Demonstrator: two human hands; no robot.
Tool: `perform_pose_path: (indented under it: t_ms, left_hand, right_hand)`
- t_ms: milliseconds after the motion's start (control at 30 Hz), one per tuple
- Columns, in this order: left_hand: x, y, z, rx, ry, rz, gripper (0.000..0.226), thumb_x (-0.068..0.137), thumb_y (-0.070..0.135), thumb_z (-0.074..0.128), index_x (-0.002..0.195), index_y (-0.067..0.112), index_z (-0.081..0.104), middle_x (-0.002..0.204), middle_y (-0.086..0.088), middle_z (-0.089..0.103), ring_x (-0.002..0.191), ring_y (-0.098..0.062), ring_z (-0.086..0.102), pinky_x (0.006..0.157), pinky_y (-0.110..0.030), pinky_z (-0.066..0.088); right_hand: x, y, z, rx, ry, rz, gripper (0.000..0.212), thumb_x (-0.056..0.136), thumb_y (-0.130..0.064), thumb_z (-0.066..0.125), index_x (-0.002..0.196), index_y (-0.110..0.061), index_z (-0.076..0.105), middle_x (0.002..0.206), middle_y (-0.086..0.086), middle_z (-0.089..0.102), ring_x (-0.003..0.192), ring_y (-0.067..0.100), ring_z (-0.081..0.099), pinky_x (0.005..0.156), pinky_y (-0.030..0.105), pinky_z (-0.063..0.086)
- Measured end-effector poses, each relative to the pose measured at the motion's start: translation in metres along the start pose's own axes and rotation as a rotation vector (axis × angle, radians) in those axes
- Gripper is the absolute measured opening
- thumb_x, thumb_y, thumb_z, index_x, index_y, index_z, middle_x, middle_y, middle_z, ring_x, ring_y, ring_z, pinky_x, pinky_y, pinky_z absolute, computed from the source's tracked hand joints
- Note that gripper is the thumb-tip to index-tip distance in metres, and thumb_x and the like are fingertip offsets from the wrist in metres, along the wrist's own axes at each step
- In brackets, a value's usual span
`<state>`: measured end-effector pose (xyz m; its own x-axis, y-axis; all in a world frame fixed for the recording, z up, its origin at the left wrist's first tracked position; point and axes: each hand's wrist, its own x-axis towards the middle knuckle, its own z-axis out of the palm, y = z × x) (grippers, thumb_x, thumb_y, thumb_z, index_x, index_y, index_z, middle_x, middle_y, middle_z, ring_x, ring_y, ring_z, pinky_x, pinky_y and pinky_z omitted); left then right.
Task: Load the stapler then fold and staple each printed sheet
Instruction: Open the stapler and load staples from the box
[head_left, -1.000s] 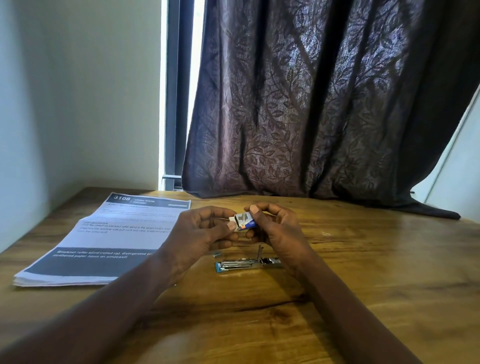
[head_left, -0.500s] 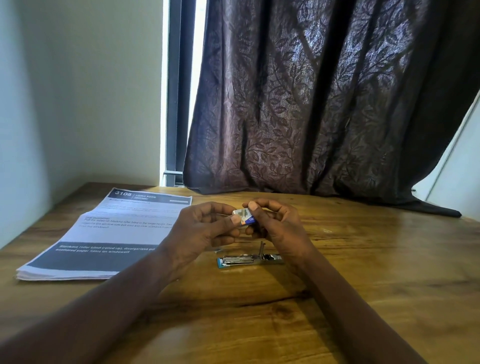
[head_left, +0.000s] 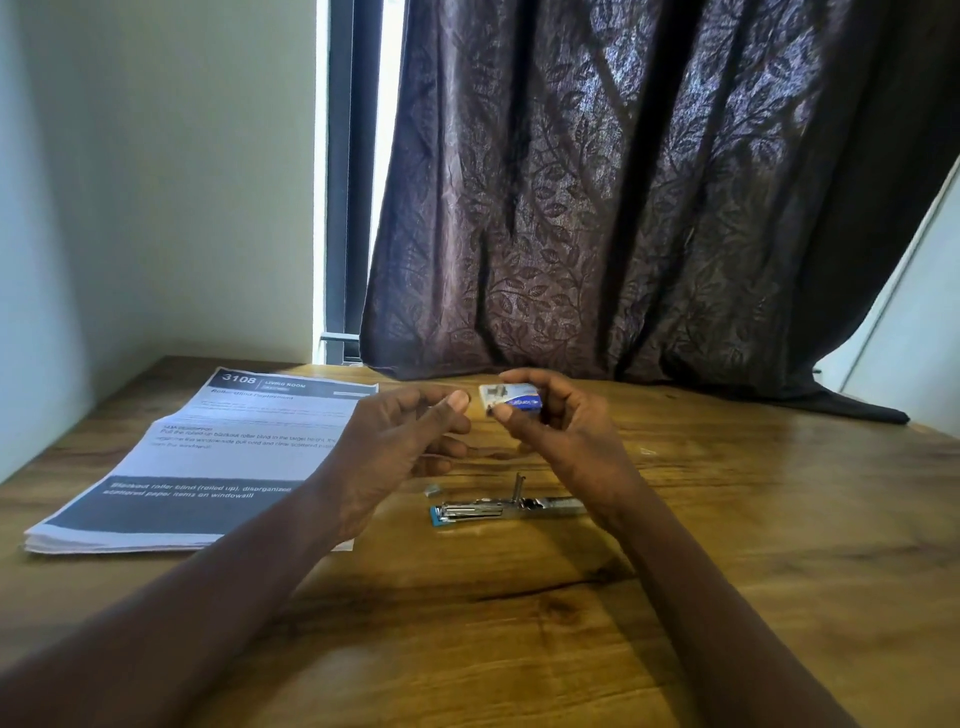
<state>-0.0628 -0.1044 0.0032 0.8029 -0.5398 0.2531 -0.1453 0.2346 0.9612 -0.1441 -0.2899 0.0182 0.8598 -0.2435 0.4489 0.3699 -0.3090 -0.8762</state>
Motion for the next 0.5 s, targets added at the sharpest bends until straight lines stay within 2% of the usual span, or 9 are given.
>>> perform_pose_path:
  t_ms: [67, 167, 233, 300, 433, 500]
  left_hand:
    - [0.002, -0.003, -0.006, 0.208, 0.023, 0.089, 0.034, 0.083, 0.036, 0.072, 0.113, 0.019, 0.075, 0.094, -0.003, 0.079, 0.084, -0.015, 0.075, 0.069, -0.023, 0.059]
    - [0.007, -0.008, -0.022, 0.567, -0.009, 0.252, 0.022, 0.089, 0.028, 0.076, 0.111, 0.025, 0.076, 0.097, 0.008, 0.077, 0.090, -0.009, 0.072, 0.075, -0.020, 0.056]
    - [0.010, -0.011, -0.029, 0.764, -0.013, 0.297, 0.019, 0.089, 0.029, 0.077, 0.108, 0.027, 0.077, 0.098, 0.015, 0.076, 0.091, -0.004, 0.070, 0.077, -0.020, 0.055]
    - [0.011, -0.014, -0.032, 0.843, -0.019, 0.298, 0.017, 0.089, 0.030, 0.077, 0.106, 0.030, 0.077, 0.097, 0.018, 0.075, 0.091, -0.003, 0.069, 0.078, -0.022, 0.054]
    - [0.013, -0.018, -0.036, 1.006, -0.116, 0.298, 0.021, 0.090, 0.030, 0.076, 0.111, 0.031, 0.074, 0.102, 0.018, 0.072, 0.092, 0.001, 0.065, 0.075, -0.013, 0.046]
    - [0.013, -0.019, -0.037, 1.090, -0.156, 0.302, 0.028, 0.089, 0.033, 0.077, 0.117, 0.030, 0.072, 0.108, 0.015, 0.071, 0.095, -0.001, 0.063, 0.078, -0.016, 0.047]
  right_hand:
    - [0.005, 0.011, -0.009, -0.102, 0.117, 0.026, 0.029, 0.087, -0.023, 0.079, 0.114, -0.019, 0.069, 0.102, 0.005, 0.076, 0.089, 0.013, 0.070, 0.075, 0.028, 0.057]
    - [0.010, 0.033, -0.017, -0.442, 0.215, 0.047, 0.029, 0.086, -0.038, 0.078, 0.111, -0.027, 0.069, 0.105, -0.006, 0.069, 0.093, 0.011, 0.066, 0.078, 0.028, 0.056]
    - [0.012, 0.047, -0.020, -0.611, 0.177, 0.072, 0.034, 0.085, -0.048, 0.075, 0.115, -0.032, 0.069, 0.113, -0.006, 0.059, 0.103, 0.010, 0.059, 0.085, 0.032, 0.054]
    - [0.014, 0.054, -0.021, -0.681, 0.127, 0.108, 0.038, 0.086, -0.053, 0.072, 0.119, -0.035, 0.069, 0.115, -0.006, 0.054, 0.109, 0.012, 0.055, 0.094, 0.038, 0.052]
    - [0.016, 0.061, -0.021, -0.834, 0.002, 0.166, 0.042, 0.088, -0.053, 0.068, 0.127, -0.037, 0.065, 0.118, -0.004, 0.054, 0.113, 0.019, 0.053, 0.098, 0.048, 0.049]
    - [0.016, 0.063, -0.021, -0.903, -0.044, 0.183, 0.044, 0.089, -0.053, 0.067, 0.129, -0.038, 0.062, 0.124, -0.004, 0.056, 0.117, 0.020, 0.052, 0.099, 0.051, 0.048]
